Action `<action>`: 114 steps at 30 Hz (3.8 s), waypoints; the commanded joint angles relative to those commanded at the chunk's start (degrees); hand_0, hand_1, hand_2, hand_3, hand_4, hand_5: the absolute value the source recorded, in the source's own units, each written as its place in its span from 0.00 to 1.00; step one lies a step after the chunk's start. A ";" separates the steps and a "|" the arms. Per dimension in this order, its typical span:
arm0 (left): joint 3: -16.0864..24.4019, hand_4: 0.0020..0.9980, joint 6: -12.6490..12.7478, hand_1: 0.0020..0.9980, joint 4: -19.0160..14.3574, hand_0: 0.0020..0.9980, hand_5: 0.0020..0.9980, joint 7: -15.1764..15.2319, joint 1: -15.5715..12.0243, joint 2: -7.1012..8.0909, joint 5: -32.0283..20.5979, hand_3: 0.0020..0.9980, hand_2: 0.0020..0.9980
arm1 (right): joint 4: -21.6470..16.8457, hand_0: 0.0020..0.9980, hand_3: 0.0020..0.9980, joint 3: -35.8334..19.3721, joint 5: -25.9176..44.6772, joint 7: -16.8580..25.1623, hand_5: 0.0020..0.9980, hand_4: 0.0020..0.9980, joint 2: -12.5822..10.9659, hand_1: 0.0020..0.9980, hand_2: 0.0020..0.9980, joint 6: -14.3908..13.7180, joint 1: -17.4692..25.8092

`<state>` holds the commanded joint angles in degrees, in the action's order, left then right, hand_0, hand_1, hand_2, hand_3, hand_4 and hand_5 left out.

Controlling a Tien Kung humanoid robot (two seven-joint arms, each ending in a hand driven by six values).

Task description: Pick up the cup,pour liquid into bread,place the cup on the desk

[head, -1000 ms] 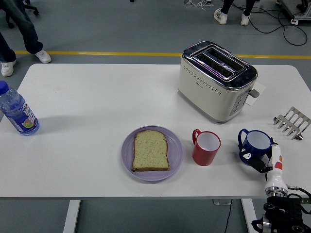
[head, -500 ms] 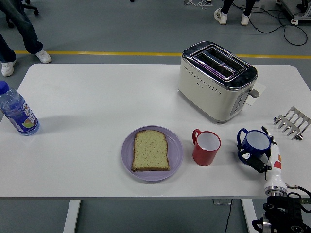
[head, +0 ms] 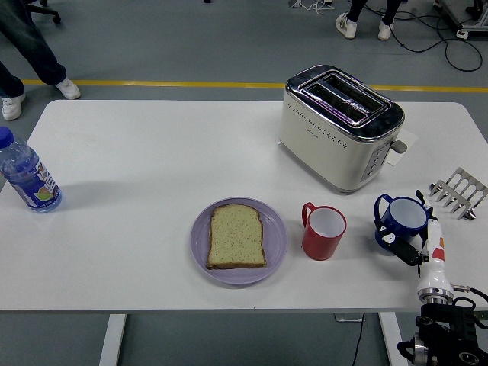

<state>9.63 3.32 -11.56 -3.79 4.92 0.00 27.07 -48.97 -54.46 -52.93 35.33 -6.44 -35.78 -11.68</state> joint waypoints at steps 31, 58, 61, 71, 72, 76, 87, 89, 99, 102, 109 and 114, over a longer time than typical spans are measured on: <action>-0.01 0.32 0.03 0.65 0.00 0.64 0.84 0.03 0.13 0.00 0.03 0.55 0.66 | -0.76 0.93 1.00 -0.75 -3.40 -1.06 0.08 0.93 -0.19 0.81 0.97 1.32 0.67; -0.70 0.32 -0.01 0.65 0.06 0.64 0.84 0.01 -0.53 0.00 0.00 0.55 0.66 | -28.11 0.83 0.80 -13.58 -0.69 -4.68 0.16 0.78 -3.13 0.73 0.80 4.50 7.68; -0.73 0.32 0.00 0.65 0.07 0.64 0.84 0.01 -0.61 0.00 -0.02 0.55 0.66 | -29.84 0.83 0.80 -15.09 5.68 -3.86 0.16 0.78 -3.12 0.73 0.80 6.92 8.02; -0.82 0.32 -0.02 0.65 0.07 0.64 0.84 0.00 -0.58 0.00 -0.01 0.55 0.66 | -32.20 0.68 0.61 -24.31 29.20 -12.18 0.21 0.64 -1.90 0.58 0.64 24.10 8.88; -0.76 0.32 -0.02 0.65 0.07 0.64 0.84 0.00 -0.55 0.00 0.00 0.55 0.66 | -31.98 0.68 0.61 -25.09 31.81 -14.13 0.21 0.64 -1.78 0.58 0.64 26.43 8.93; -0.34 0.32 0.00 0.65 0.05 0.64 0.84 0.01 -0.21 0.02 0.06 0.55 0.66 | -30.74 0.68 0.61 -29.23 40.79 -22.58 0.21 0.64 -1.09 0.58 0.64 34.00 9.33; 0.27 0.32 0.03 0.65 0.05 0.64 0.84 0.01 0.48 0.13 0.31 0.55 0.66 | -28.83 0.67 0.62 -33.91 41.00 -30.13 0.22 0.64 0.29 0.58 0.64 35.88 9.08; 0.34 0.32 0.04 0.65 0.05 0.64 0.84 0.01 0.53 0.15 0.35 0.55 0.66 | -28.62 0.67 0.62 -34.03 41.22 -30.04 0.22 0.64 0.44 0.58 0.64 35.83 9.14; 0.33 0.32 0.05 0.65 0.04 0.63 0.84 0.02 0.67 0.15 0.44 0.55 0.66 | -28.15 0.67 0.62 -34.27 42.34 -29.54 0.22 0.64 0.63 0.58 0.64 35.29 9.15; 0.32 0.32 0.06 0.65 0.04 0.63 0.84 0.03 0.69 0.15 0.53 0.55 0.66 | -28.05 0.67 0.62 -34.34 42.67 -29.40 0.22 0.64 0.70 0.58 0.64 35.13 9.18; 0.25 0.32 0.07 0.65 0.06 0.64 0.84 0.02 0.64 0.14 0.55 0.55 0.66 | -28.02 0.67 0.61 -34.47 43.26 -29.10 0.22 0.64 0.76 0.58 0.64 34.98 9.26; 0.25 0.32 0.05 0.65 0.07 0.64 0.84 0.00 0.60 0.17 0.59 0.55 0.66 | -28.01 0.66 0.61 -34.62 43.73 -28.91 0.21 0.64 0.75 0.57 0.64 34.89 9.38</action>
<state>9.88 3.37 -11.49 -3.79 5.52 0.17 27.66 -76.99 -89.09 -9.20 6.42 -5.69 -0.90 -2.30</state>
